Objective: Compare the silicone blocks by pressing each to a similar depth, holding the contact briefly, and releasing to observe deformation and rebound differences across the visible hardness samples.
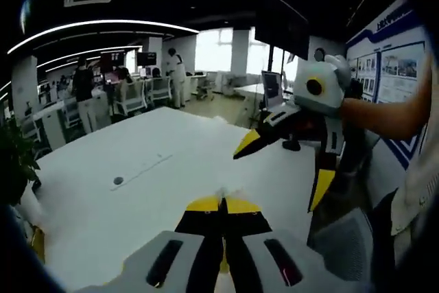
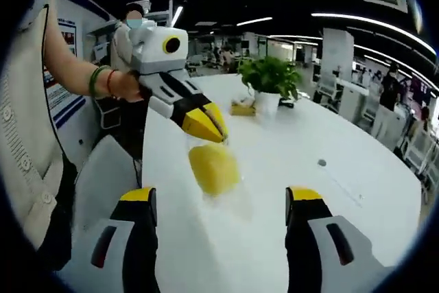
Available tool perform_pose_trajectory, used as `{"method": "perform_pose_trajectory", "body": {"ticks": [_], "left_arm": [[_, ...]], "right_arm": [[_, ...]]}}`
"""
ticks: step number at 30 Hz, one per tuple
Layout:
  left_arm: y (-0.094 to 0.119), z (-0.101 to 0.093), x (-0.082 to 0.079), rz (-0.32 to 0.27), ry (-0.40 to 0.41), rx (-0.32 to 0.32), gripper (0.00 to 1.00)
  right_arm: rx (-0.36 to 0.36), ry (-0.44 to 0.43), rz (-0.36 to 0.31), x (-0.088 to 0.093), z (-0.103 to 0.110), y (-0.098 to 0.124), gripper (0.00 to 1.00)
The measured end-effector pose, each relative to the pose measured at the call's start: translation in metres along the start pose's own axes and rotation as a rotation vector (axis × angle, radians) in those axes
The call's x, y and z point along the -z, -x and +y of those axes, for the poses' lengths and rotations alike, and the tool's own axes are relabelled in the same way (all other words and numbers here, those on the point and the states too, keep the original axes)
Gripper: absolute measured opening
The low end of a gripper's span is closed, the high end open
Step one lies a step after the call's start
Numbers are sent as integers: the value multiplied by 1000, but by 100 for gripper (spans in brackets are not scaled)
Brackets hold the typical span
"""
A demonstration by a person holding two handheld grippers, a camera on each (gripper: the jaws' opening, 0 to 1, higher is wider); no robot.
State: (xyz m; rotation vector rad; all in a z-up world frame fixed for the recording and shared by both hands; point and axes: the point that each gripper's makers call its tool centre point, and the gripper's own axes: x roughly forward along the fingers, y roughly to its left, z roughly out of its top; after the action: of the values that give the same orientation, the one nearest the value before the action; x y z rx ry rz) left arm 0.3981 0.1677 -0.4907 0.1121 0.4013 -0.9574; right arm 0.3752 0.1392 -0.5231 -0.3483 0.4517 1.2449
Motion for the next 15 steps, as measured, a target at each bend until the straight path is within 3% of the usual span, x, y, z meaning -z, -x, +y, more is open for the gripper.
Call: {"method": "perform_pose_trajectory", "body": {"ticks": [9,15], "left_arm": [[-2,-4,-14,-30,-23,49,0],[-3,-7,-16,-30,-43,77,0]], "right_arm": [[-72,64,59,-7,-1,-46,71],[-138,33,89,-1,2,-67,65]]}}
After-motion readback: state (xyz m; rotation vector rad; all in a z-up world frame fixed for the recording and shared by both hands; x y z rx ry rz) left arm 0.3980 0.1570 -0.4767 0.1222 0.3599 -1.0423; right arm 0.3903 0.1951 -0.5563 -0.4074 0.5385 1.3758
